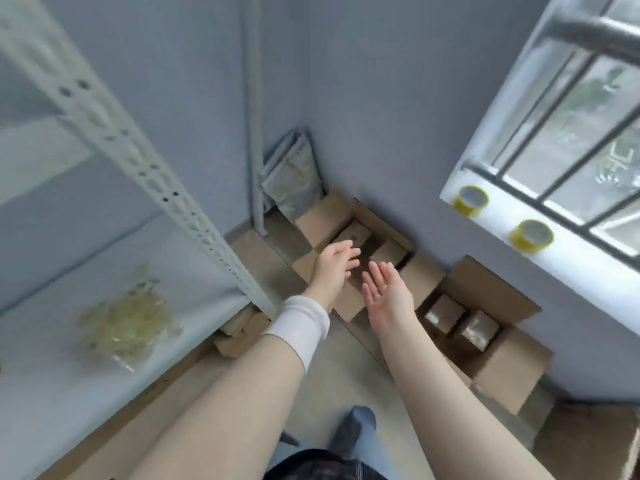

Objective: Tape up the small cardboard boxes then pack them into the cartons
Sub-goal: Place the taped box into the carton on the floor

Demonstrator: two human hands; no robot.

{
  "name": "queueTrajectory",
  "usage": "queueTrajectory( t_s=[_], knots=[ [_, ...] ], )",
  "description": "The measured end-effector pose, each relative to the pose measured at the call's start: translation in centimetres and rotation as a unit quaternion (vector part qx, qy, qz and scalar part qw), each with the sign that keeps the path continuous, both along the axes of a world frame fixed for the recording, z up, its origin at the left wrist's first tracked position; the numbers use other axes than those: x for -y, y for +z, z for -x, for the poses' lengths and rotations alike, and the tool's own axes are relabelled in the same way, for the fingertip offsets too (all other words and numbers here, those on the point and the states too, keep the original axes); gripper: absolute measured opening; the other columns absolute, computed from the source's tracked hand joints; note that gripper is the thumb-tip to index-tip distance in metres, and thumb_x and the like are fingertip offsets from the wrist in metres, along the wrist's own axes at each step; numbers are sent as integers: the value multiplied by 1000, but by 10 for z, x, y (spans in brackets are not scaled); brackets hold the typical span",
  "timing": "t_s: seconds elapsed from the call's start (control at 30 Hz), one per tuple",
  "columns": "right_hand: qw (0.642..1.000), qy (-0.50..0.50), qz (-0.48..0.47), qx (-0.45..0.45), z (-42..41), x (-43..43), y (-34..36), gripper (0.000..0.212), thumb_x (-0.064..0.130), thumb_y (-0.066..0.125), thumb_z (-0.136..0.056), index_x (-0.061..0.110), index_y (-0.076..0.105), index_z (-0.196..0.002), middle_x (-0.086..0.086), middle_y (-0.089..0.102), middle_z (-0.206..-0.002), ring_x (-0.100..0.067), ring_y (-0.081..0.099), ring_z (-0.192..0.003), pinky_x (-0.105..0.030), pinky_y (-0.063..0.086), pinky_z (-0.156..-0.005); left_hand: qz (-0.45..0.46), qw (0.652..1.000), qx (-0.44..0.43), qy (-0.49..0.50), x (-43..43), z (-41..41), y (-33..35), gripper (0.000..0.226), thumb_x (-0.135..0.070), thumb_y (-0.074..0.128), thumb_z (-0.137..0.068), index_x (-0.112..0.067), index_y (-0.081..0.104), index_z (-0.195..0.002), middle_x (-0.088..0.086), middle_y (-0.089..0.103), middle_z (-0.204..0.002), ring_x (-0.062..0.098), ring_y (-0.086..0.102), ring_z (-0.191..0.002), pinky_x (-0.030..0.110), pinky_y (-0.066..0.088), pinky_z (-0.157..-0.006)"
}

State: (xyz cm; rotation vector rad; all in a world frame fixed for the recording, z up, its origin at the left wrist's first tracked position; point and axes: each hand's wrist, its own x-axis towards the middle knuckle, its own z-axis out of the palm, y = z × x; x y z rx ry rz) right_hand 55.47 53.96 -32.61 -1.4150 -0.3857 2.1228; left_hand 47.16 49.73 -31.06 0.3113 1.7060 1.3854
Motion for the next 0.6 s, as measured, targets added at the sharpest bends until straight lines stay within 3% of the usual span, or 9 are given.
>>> queueTrajectory(
  t_s=[0.17,0.33,0.43,0.6],
  knots=[
    [995,67,-60,-31,83,78,70,34,24,44,-99,9,52,-127,-3,58,-127,-19,56,-113,-24,41,-90,-100,985,-79,117,93,69,64,26,-8,34,-99,-11,53,-118,10,61,-122,12,59,-92,16,43,-73],
    [980,114,-127,-99,160,195,139,17,22,49,-96,16,62,-106,6,60,-88,-7,56,-74,-17,41,-63,-194,947,-169,191,226,132,134,22,-4,38,-98,-12,55,-108,1,64,-102,5,60,-84,8,43,-68],
    [962,166,-168,-139,201,255,178,13,22,51,-95,22,63,-89,8,61,-85,-6,54,-69,-16,41,-58,-234,918,-227,227,299,165,176,21,-2,39,-97,-9,55,-108,2,63,-99,7,60,-83,9,44,-69],
    [910,277,-228,-209,277,333,242,12,24,52,-95,22,62,-90,9,61,-83,-6,54,-67,-16,39,-57,-250,881,-301,267,389,222,238,21,-4,39,-98,-11,55,-108,1,63,-101,9,60,-86,13,43,-71]
  ],
)
